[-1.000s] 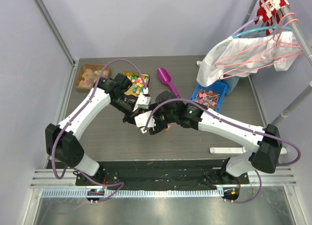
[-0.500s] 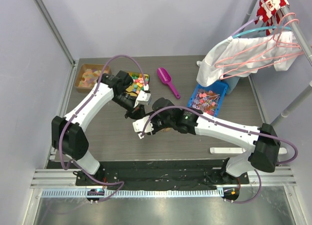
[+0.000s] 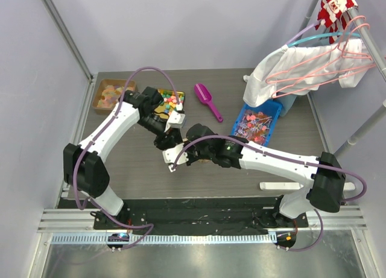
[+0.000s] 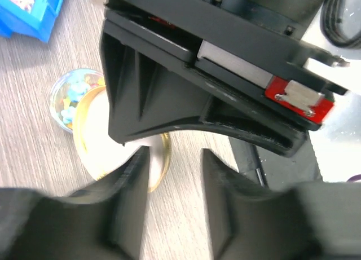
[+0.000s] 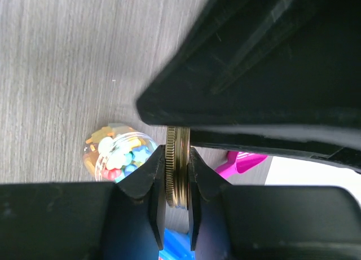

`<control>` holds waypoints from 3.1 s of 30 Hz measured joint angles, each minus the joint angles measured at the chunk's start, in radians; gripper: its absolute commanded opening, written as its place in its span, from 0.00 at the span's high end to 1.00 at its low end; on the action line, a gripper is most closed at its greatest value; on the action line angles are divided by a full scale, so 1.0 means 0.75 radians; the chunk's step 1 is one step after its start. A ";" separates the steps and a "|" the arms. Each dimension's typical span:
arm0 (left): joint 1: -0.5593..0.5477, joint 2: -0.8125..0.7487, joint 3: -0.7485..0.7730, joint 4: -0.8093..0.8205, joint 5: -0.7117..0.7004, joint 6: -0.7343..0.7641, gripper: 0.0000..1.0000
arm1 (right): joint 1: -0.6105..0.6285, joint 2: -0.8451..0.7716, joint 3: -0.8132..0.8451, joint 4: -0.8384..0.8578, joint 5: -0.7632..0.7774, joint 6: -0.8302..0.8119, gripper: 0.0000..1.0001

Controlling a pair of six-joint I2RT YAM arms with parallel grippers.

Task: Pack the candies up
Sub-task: Pick up the bottle lid at the center of the board.

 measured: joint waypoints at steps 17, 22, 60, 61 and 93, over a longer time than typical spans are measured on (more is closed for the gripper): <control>0.126 -0.499 -0.419 0.439 -0.232 -0.538 0.11 | -0.066 -0.030 0.014 -0.062 -0.125 0.189 0.84; 0.127 -0.553 -0.551 0.695 -0.368 -0.652 0.08 | -0.187 -0.034 0.134 -0.133 -0.354 0.350 0.84; 0.082 -0.535 -0.713 0.976 0.066 -0.718 0.41 | -0.394 0.195 0.273 -0.215 -1.097 0.773 0.83; 0.082 -0.534 -0.711 0.976 0.070 -0.721 0.42 | -0.394 0.196 0.273 -0.214 -1.096 0.773 0.82; 0.083 -0.435 -0.603 0.861 0.097 -0.716 0.98 | -0.389 0.074 0.242 -0.174 -0.755 0.634 0.16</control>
